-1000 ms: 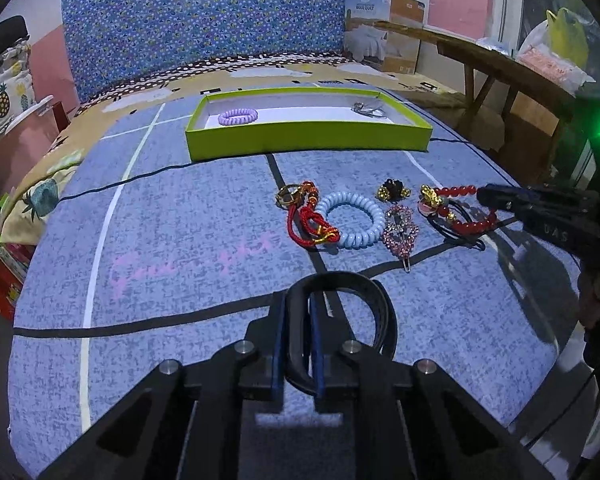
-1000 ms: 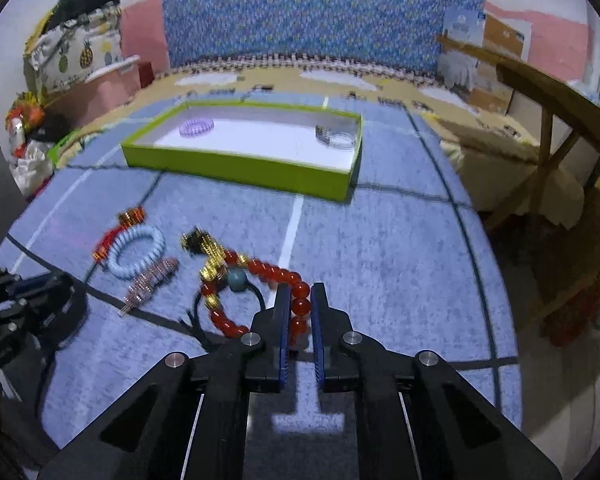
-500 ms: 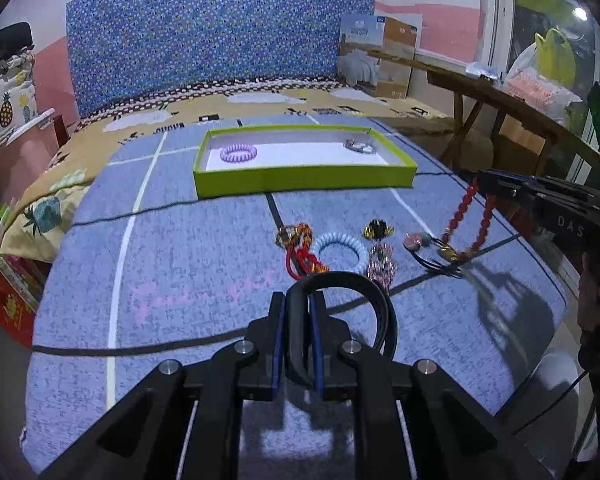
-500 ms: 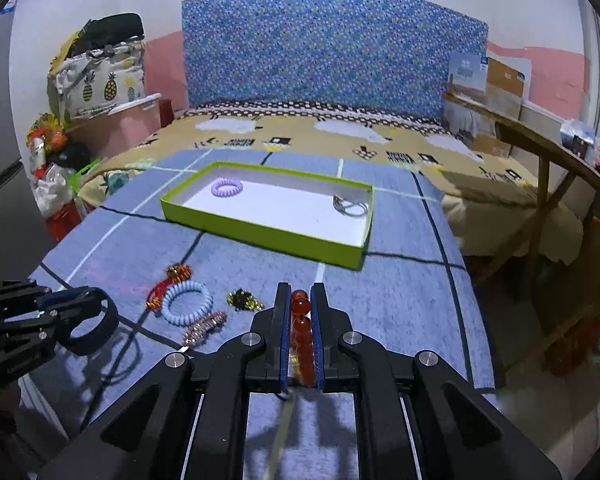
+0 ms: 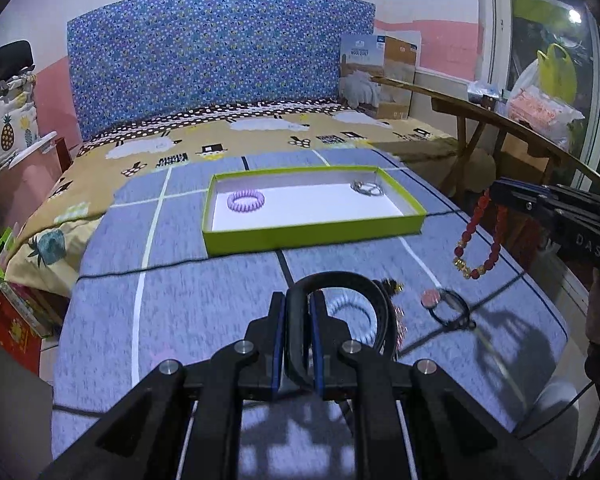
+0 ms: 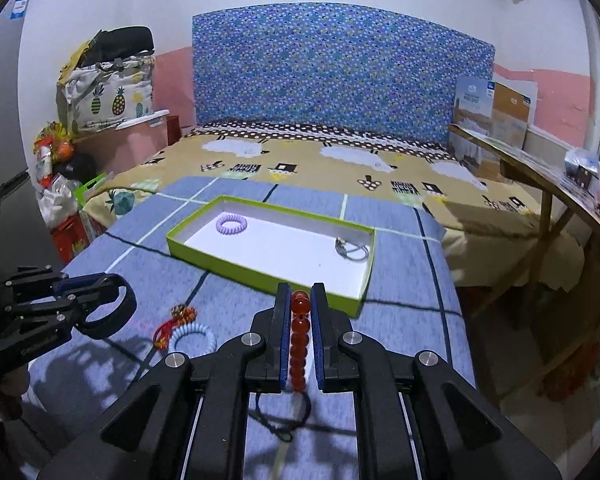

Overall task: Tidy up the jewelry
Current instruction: 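Lower the red bead bracelet into the box and open the right tool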

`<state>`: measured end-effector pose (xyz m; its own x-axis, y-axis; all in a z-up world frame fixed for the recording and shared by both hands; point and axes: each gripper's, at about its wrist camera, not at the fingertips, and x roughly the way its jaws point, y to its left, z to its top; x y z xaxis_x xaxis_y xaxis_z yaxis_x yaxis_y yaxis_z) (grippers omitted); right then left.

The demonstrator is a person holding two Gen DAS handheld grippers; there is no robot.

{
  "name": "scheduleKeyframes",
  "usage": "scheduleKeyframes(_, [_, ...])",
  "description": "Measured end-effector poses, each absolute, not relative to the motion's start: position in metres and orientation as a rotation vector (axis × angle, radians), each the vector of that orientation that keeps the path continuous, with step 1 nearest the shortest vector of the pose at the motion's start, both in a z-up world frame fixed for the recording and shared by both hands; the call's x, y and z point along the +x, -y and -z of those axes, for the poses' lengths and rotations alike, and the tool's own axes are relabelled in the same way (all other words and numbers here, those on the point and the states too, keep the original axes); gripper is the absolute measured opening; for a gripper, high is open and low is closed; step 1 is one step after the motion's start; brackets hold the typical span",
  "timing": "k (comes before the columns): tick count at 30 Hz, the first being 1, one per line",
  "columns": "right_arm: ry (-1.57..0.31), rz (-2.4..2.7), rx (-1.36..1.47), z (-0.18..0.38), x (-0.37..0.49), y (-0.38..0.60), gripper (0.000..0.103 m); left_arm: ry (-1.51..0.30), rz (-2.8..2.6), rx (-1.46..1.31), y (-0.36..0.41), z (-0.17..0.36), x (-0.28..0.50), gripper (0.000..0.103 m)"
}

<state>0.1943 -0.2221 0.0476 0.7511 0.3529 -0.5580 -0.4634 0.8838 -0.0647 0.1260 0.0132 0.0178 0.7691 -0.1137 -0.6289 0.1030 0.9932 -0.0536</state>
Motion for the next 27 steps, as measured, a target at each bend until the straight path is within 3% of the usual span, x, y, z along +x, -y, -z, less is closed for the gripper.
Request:
scheduleKeyframes(14, [-0.539,-0.469,-0.224,-0.065,0.257,0.197,0.009,-0.654,0.082,-0.013,-0.035,-0.033,0.198,0.012])
scheduleKeyframes(27, [-0.599,-0.476,-0.185,-0.042,0.314,0.186,0.009,-0.703,0.064,0.014,-0.041,-0.014,0.265,0.012])
